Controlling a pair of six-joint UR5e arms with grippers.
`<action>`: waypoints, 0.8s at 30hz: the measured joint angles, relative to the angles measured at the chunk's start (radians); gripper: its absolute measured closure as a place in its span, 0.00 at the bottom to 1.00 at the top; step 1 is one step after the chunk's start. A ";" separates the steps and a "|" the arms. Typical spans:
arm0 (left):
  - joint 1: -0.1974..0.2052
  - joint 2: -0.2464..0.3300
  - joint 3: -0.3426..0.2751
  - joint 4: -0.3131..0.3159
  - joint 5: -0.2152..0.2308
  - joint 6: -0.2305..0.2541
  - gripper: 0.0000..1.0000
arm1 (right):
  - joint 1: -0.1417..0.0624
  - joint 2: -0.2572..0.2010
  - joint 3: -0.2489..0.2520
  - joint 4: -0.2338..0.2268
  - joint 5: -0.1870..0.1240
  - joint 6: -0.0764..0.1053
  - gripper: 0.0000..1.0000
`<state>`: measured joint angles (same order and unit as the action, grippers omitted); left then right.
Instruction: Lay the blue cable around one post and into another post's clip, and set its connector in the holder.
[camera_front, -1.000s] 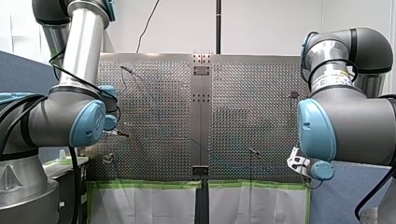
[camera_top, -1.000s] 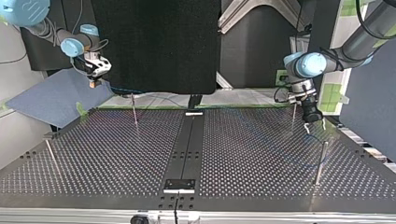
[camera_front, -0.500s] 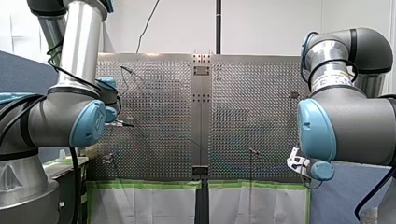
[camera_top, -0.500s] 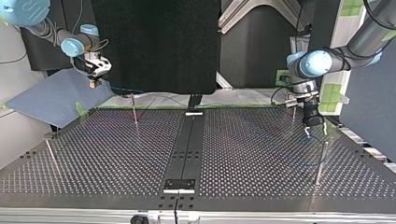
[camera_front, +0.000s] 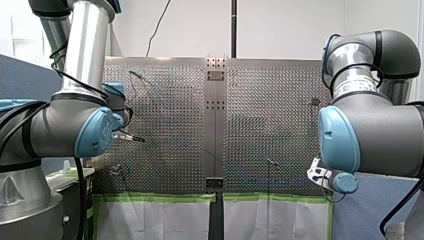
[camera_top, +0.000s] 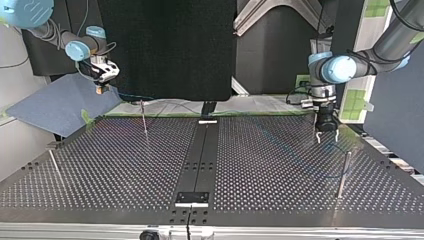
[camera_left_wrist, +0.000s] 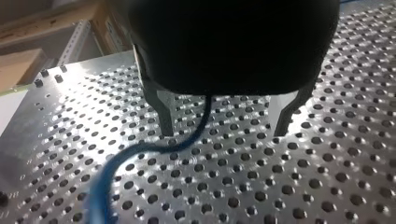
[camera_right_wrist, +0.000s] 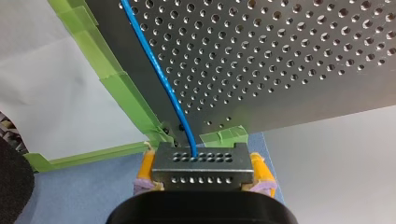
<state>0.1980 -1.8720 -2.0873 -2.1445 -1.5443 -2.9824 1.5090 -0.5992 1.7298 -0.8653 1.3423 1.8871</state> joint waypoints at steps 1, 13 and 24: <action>0.001 0.000 0.000 -0.008 -0.001 0.008 0.00 | 0.000 0.000 0.000 0.000 0.000 0.000 1.00; 0.006 0.041 0.000 -0.122 -0.068 0.121 0.00 | 0.000 0.000 0.000 0.000 -0.001 0.000 1.00; 0.002 0.069 -0.002 -0.235 -0.061 0.222 0.00 | 0.000 0.001 0.000 0.002 -0.001 0.000 1.00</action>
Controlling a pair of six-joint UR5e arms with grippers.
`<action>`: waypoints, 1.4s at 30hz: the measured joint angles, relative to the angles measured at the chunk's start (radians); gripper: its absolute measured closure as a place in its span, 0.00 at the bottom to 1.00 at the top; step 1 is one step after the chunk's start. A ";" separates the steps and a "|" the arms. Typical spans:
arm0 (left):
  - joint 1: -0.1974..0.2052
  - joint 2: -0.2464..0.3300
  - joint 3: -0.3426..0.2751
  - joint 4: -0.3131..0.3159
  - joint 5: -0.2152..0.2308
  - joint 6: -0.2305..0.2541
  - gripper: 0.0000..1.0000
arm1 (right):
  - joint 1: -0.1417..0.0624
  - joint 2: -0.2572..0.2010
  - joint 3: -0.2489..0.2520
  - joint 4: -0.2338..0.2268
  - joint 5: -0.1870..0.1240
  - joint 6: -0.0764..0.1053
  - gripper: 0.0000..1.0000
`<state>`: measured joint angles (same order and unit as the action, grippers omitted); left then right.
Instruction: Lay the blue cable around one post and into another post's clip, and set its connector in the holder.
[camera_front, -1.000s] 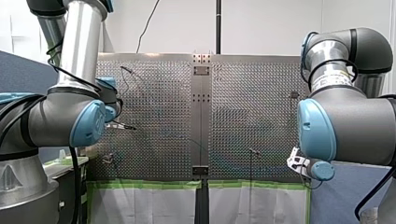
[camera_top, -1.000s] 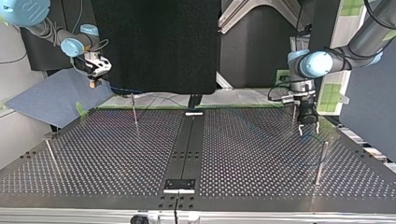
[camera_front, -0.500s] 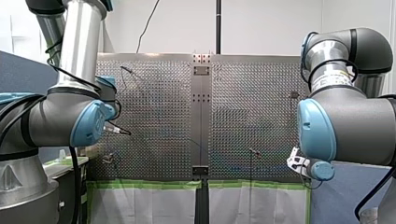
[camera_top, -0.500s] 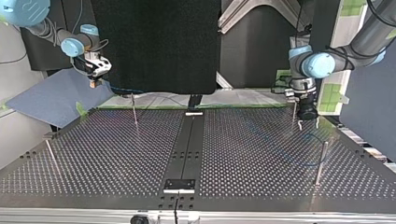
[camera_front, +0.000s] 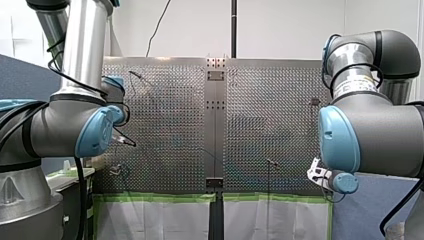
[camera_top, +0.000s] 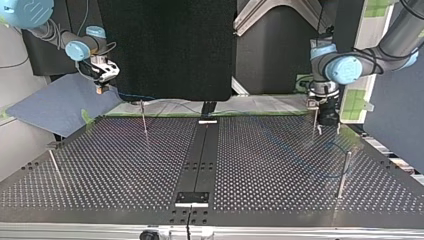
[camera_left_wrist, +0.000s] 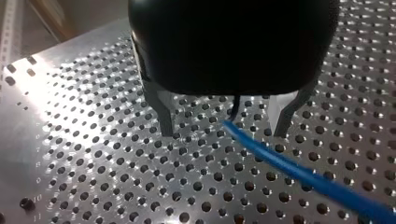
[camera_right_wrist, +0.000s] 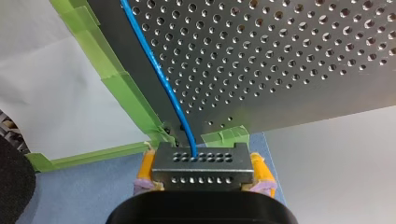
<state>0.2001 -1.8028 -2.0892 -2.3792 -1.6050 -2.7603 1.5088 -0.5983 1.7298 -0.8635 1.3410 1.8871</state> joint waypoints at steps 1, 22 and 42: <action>0.001 0.005 -0.002 -0.009 -0.002 0.007 0.00 | 0.000 0.000 0.000 0.000 0.000 0.000 1.00; 0.019 0.125 -0.049 -0.141 -0.020 0.050 0.00 | 0.000 0.000 0.000 -0.003 0.000 0.000 1.00; 0.060 0.309 -0.053 -0.313 -0.057 0.195 0.00 | 0.012 0.000 -0.001 0.003 0.000 0.000 1.00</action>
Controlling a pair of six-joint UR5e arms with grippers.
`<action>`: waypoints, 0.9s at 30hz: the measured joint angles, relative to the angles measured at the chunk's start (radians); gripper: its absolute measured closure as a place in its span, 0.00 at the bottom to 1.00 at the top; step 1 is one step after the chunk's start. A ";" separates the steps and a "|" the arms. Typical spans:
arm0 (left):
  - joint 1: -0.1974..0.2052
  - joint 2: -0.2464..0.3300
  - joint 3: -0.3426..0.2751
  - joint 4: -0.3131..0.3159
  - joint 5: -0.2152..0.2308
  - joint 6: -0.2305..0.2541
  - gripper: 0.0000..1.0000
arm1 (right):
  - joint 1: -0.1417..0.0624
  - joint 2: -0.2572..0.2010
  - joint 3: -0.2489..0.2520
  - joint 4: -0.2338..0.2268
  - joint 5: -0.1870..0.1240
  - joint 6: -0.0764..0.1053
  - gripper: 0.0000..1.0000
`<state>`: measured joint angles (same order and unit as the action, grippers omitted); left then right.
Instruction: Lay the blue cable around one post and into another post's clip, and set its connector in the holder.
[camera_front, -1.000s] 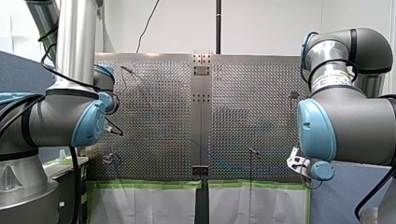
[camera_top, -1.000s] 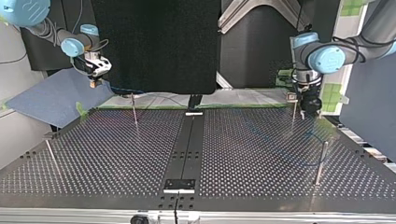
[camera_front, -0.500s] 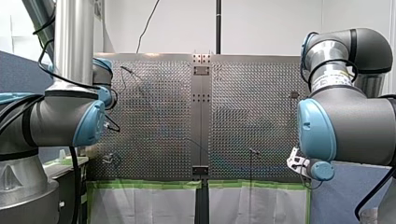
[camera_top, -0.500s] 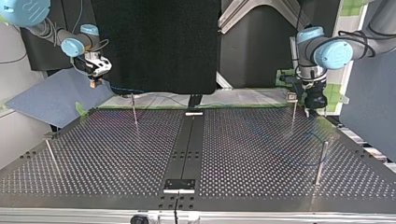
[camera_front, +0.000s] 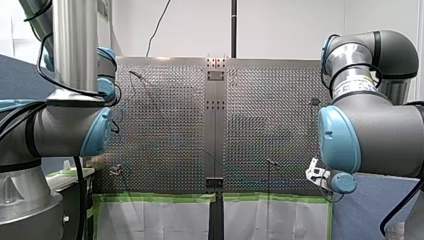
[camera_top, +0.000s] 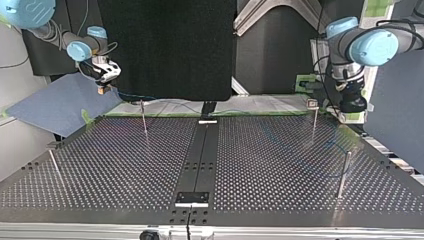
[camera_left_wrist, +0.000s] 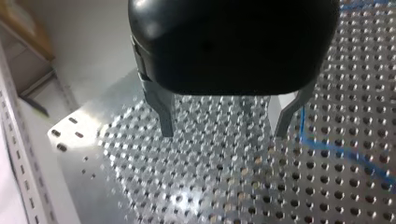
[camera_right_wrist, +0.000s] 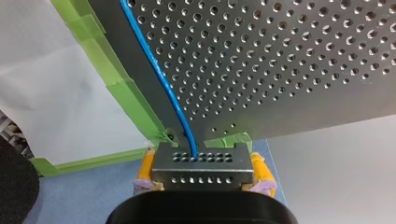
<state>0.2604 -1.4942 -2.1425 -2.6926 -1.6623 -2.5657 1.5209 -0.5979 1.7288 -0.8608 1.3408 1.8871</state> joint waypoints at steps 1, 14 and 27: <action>-0.001 0.008 0.000 -0.009 0.007 0.004 0.00 | 0.001 0.000 0.000 0.000 0.000 0.000 1.00; 0.001 0.106 0.033 -0.081 0.093 0.047 0.00 | 0.006 0.000 -0.001 -0.001 0.000 0.000 1.00; -0.004 0.207 0.134 -0.181 0.007 0.148 0.00 | 0.001 0.000 -0.002 0.005 0.002 -0.001 1.00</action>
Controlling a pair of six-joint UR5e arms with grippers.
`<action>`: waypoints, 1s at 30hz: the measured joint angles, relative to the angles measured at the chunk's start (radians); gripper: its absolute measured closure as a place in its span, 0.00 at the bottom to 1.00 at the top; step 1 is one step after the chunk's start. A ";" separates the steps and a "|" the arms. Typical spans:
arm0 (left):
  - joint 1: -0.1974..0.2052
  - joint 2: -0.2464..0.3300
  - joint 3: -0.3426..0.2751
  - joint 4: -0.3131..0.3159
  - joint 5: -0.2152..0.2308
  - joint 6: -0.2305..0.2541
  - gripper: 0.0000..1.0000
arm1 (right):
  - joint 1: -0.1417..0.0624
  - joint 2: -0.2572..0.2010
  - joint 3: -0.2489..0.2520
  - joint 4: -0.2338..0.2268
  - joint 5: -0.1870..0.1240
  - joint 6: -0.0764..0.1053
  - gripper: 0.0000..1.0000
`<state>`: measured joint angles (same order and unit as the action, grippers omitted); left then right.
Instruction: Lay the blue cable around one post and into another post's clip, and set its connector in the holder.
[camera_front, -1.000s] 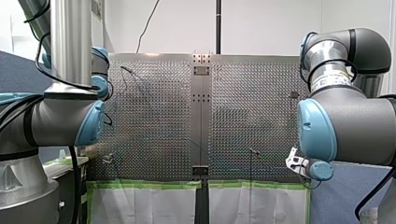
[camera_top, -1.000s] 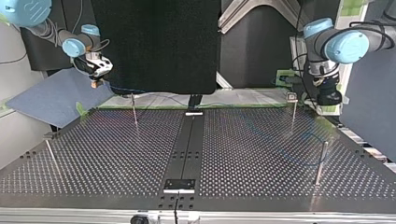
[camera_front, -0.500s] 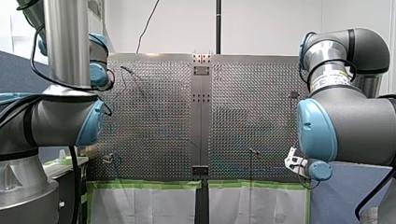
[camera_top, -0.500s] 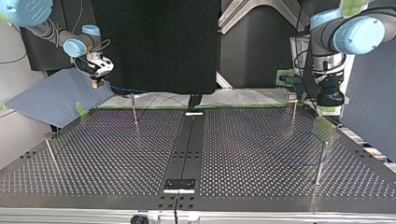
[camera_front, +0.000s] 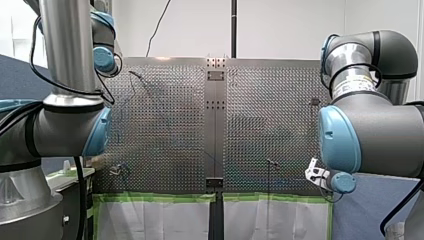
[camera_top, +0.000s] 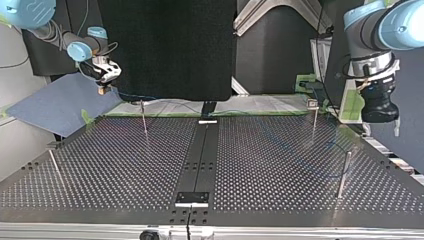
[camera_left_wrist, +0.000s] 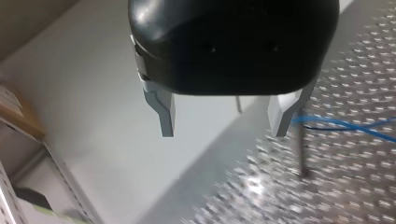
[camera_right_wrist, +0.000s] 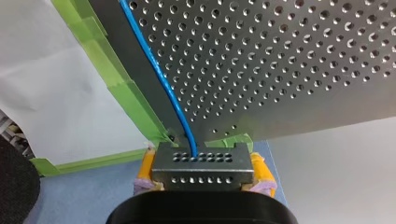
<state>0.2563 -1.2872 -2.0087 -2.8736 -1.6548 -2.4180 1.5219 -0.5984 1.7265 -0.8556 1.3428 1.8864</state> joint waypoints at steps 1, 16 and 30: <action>0.000 0.007 0.007 -0.008 -0.007 0.007 0.00 | -0.001 0.000 -0.001 0.000 0.000 0.000 1.00; -0.012 0.126 0.126 -0.126 -0.074 0.126 0.00 | -0.005 0.000 -0.003 0.004 0.001 -0.003 1.00; -0.085 0.066 0.245 -0.257 -0.040 0.257 0.00 | 0.000 0.000 -0.003 0.004 -0.002 -0.006 1.00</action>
<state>0.1709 -1.2211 -1.7637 -3.1309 -1.6947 -2.1608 1.5215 -0.5988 1.7237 -0.8516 1.3410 1.8805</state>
